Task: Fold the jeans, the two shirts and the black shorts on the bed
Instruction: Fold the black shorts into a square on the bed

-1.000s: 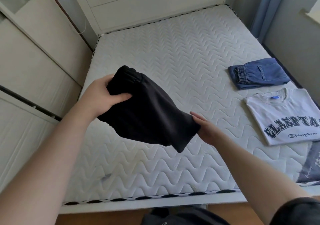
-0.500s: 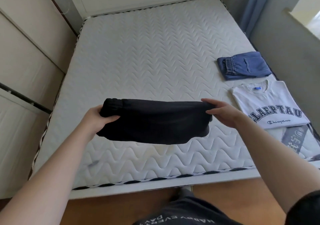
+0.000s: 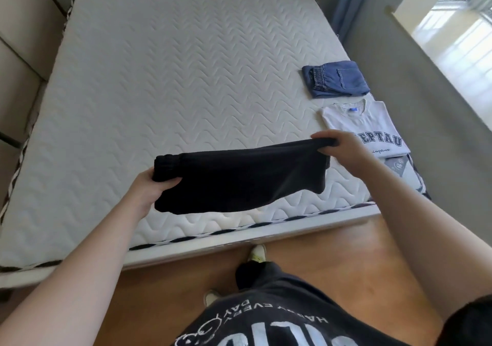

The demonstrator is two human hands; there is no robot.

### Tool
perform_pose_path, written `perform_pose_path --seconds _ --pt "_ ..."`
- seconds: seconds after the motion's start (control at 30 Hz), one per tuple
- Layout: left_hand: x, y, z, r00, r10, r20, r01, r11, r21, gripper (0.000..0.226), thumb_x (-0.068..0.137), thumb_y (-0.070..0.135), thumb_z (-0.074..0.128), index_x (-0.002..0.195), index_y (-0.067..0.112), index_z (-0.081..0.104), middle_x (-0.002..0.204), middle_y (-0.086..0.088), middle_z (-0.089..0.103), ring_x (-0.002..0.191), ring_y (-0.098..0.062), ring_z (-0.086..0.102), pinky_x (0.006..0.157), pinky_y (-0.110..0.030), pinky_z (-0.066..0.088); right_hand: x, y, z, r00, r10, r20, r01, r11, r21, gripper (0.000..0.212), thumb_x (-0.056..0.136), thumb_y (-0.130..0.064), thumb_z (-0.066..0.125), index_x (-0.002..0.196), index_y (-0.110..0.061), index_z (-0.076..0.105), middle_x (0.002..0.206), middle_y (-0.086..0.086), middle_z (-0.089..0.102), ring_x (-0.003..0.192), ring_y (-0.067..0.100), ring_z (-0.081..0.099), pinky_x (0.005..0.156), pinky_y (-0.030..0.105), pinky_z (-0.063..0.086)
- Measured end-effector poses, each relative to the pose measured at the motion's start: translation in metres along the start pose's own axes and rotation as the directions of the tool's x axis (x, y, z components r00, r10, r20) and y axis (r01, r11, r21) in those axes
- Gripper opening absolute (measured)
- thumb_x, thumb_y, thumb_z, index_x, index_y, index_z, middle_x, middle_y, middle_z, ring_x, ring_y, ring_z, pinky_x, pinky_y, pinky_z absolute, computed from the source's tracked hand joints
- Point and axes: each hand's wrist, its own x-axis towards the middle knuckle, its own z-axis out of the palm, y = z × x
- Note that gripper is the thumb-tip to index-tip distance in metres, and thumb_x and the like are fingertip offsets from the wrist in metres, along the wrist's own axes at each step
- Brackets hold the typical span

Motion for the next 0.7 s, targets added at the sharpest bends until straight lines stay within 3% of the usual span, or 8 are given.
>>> perform_pose_path --seconds 0.1,0.23,0.3,0.37,0.4,0.53,0.63,0.7 --pt "-0.007 -0.017 0.014 0.999 -0.028 0.026 0.029 0.999 -0.037 0.026 0.083 0.009 0.077 0.099 0.026 0.064 0.097 0.007 0.069 0.087 -0.006 0.065 0.071 -0.023 0.048 -0.020 0.007 -0.005 0.999 0.036 -0.031 -0.036 0.999 0.003 0.041 0.084 0.007 0.065 0.099 -0.030 0.071 0.102 0.017 0.071 0.083 0.027 0.065 0.083 0.037 0.054" --pt "-0.008 -0.039 0.034 0.995 -0.088 0.046 0.090 0.995 -0.031 0.025 0.081 0.012 0.079 0.094 0.027 0.064 0.096 0.005 0.069 0.088 -0.011 0.065 0.078 -0.031 0.049 -0.030 0.040 0.000 0.988 0.144 -0.059 -0.145 0.989 -0.004 0.037 0.083 0.010 0.065 0.101 -0.022 0.071 0.100 0.019 0.069 0.084 0.039 0.064 0.087 0.058 0.050" --pt "-0.005 -0.049 0.044 0.993 -0.113 0.041 0.114 0.993 -0.019 0.026 0.080 0.014 0.080 0.094 0.027 0.064 0.096 0.004 0.069 0.089 -0.014 0.066 0.082 -0.032 0.048 -0.028 0.055 0.003 0.977 0.186 -0.102 -0.188 0.982 -0.017 0.038 0.082 0.010 0.065 0.099 -0.024 0.071 0.099 0.016 0.069 0.081 0.023 0.065 0.079 0.040 0.059" --pt "-0.001 -0.057 0.054 0.989 -0.142 0.028 0.142 0.990 -0.013 0.026 0.079 0.016 0.081 0.094 0.029 0.064 0.096 0.004 0.070 0.089 -0.015 0.066 0.081 -0.033 0.049 -0.022 0.066 0.006 0.963 0.234 -0.136 -0.242 0.969 -0.043 0.036 0.083 0.006 0.065 0.103 -0.024 0.070 0.095 0.011 0.067 0.061 -0.001 0.059 0.054 0.010 0.047" --pt "0.002 -0.062 0.060 0.987 -0.159 0.014 0.159 0.987 -0.007 0.026 0.079 0.018 0.082 0.094 0.030 0.065 0.096 0.004 0.070 0.090 -0.016 0.066 0.082 -0.034 0.050 -0.017 0.071 0.007 0.956 0.253 -0.151 -0.264 0.963 -0.058 0.036 0.083 0.003 0.067 0.104 -0.025 0.070 0.093 0.007 0.067 0.055 -0.005 0.055 0.051 0.007 0.042" --pt "0.009 -0.083 0.081 0.970 -0.240 -0.033 0.241 0.971 0.011 0.028 0.077 0.022 0.083 0.097 0.032 0.066 0.098 0.004 0.071 0.094 -0.022 0.068 0.086 -0.040 0.054 0.007 0.092 0.010 0.954 0.257 -0.152 -0.276 0.954 -0.120 0.035 0.079 -0.006 0.073 0.104 -0.030 0.073 0.093 -0.001 0.072 0.080 0.013 0.064 0.083 0.032 0.054" --pt "0.012 -0.093 0.090 0.949 -0.304 -0.084 0.306 0.952 0.017 0.036 0.080 0.023 0.082 0.111 0.026 0.063 0.098 -0.001 0.067 0.094 -0.027 0.064 0.088 -0.043 0.053 0.031 0.097 0.015 0.955 0.275 -0.109 -0.291 0.942 -0.169 0.031 0.082 -0.009 0.072 0.109 -0.025 0.072 0.089 -0.002 0.070 0.062 0.014 0.064 0.058 0.030 0.053" --pt "0.016 -0.096 0.091 0.941 -0.323 -0.104 0.323 0.946 -0.013 0.037 0.081 0.021 0.081 0.113 0.024 0.063 0.098 -0.001 0.066 0.095 -0.026 0.063 0.087 -0.039 0.051 0.052 0.099 0.020 0.965 0.251 -0.080 -0.262 0.940 -0.219 0.029 0.082 -0.010 0.073 0.107 -0.024 0.071 0.087 -0.003 0.068 0.056 0.003 0.059 0.060 0.026 0.053"
